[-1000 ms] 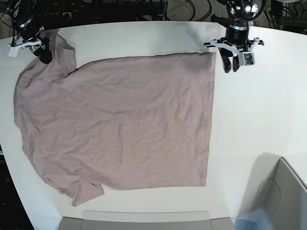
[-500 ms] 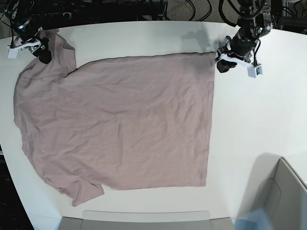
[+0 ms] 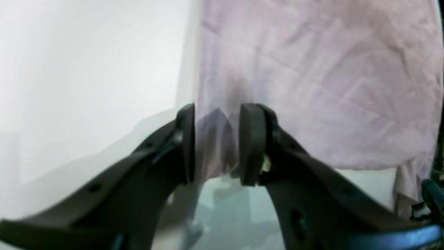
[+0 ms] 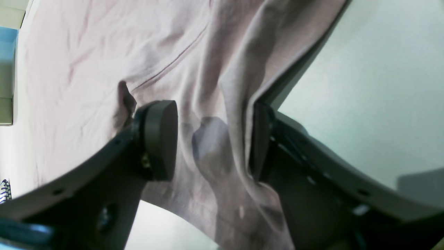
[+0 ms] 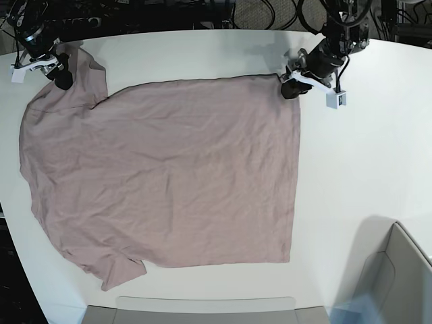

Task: Fold the T-shirt properly
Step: 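Lower both grippers to the pink T-shirt's shoulder corners and grasp them, then lift the shoulder edge with both grippers and fold it over the shirt body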

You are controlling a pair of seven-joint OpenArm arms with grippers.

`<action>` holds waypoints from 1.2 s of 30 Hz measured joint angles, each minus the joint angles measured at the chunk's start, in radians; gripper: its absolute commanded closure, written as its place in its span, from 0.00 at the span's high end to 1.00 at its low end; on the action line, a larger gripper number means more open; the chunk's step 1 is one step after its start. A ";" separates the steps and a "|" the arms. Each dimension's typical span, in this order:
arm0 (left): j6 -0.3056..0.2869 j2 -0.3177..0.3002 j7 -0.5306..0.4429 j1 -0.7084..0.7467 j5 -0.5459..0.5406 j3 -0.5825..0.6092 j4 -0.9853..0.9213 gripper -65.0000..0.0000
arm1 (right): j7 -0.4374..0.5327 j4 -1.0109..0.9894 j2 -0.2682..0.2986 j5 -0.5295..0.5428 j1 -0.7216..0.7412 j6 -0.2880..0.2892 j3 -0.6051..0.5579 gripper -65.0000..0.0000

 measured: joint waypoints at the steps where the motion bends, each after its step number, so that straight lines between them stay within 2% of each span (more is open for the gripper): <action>1: -0.013 -0.001 -0.008 -0.006 -0.012 0.005 -0.018 0.28 | 0.012 0.000 0.001 -0.005 -0.001 -0.002 -0.011 0.39; 3: -0.022 -0.001 -0.011 -0.043 -0.029 0.008 -0.059 0.18 | 0.018 0.000 0.012 -0.012 -0.003 -0.009 -0.041 0.26; 5: -0.006 0.000 -0.008 -0.071 -0.018 0.007 -0.088 0.05 | 0.010 0.000 0.023 -0.018 -0.002 -0.011 -0.068 0.06; 6: -0.001 -0.001 -0.005 -0.074 -0.008 0.006 -0.091 0.00 | 0.006 0.000 0.023 -0.022 -0.002 -0.012 -0.072 0.00; 9: -0.011 0.008 0.012 -0.067 -0.022 -0.066 -0.093 0.00 | -0.003 0.019 0.026 -0.038 -0.002 -0.014 -0.071 0.00; 14: -0.011 0.001 0.013 -0.032 -0.020 -0.197 -0.094 0.00 | 0.006 0.150 0.011 -0.223 -0.046 -0.036 -0.077 0.00; 16: -0.011 -0.001 0.013 -0.014 -0.020 -0.238 -0.092 0.00 | -0.004 0.192 0.008 -0.261 -0.069 -0.043 -0.080 0.00; 22: -0.017 0.000 0.013 0.034 -0.021 -0.290 -0.072 0.00 | -0.035 0.287 -0.007 -0.276 -0.150 -0.047 -0.048 0.00; 26: 0.017 0.000 0.040 0.048 0.014 -0.312 -0.008 0.00 | -0.031 0.378 -0.034 -0.285 -0.149 -0.050 -0.019 0.00; 31: 0.032 0.008 0.065 0.046 0.025 -0.312 0.075 0.00 | -0.040 0.463 -0.033 -0.292 -0.115 -0.050 -0.018 0.00; 36: 0.034 0.008 0.064 -0.032 0.027 -0.312 0.101 0.00 | -0.039 0.505 -0.030 -0.311 -0.056 -0.050 -0.018 0.00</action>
